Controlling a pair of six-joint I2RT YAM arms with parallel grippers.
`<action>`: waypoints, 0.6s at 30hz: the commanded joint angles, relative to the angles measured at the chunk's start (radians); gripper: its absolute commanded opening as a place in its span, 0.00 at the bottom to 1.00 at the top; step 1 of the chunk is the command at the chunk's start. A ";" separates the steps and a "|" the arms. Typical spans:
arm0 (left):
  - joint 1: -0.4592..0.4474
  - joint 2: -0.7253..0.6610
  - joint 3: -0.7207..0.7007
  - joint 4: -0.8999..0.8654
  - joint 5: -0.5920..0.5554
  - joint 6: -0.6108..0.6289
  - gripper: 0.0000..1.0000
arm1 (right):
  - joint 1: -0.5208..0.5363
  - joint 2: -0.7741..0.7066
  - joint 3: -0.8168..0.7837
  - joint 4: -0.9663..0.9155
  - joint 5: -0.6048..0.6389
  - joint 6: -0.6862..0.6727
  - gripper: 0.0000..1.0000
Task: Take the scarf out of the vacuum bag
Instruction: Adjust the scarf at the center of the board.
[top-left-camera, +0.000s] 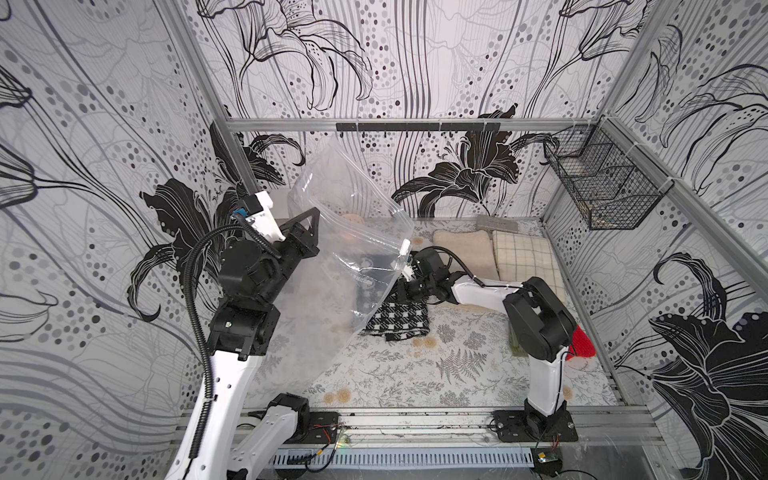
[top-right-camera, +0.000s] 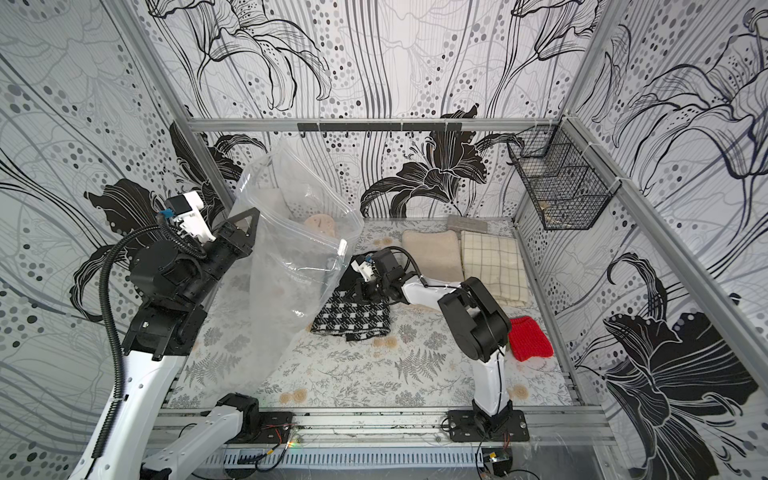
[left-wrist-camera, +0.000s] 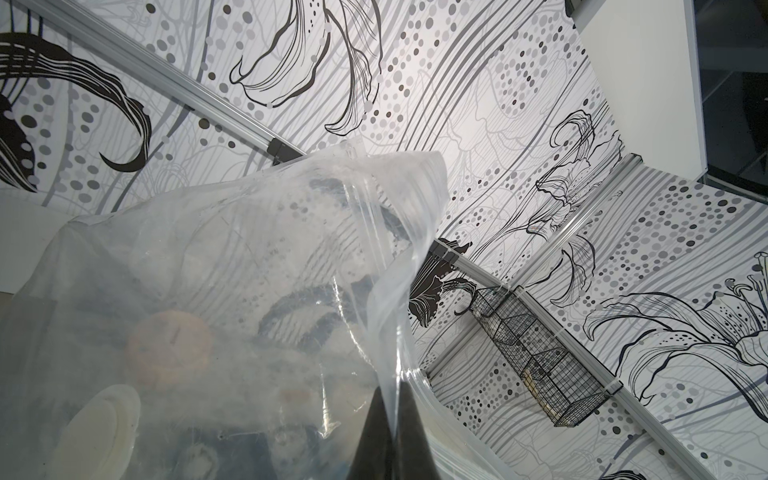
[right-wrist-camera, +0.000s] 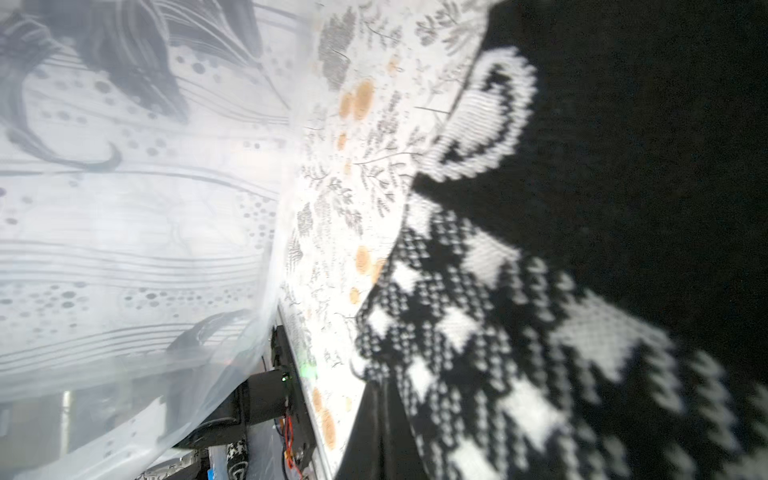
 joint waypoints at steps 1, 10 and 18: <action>0.006 0.002 -0.007 0.057 0.011 -0.005 0.00 | 0.000 -0.080 -0.070 -0.015 -0.020 -0.006 0.00; 0.006 0.018 -0.007 0.057 0.025 -0.002 0.00 | -0.003 0.024 -0.203 0.081 0.014 0.025 0.00; 0.006 0.018 -0.024 0.076 0.072 0.027 0.00 | -0.019 -0.004 -0.119 -0.013 -0.011 -0.026 0.00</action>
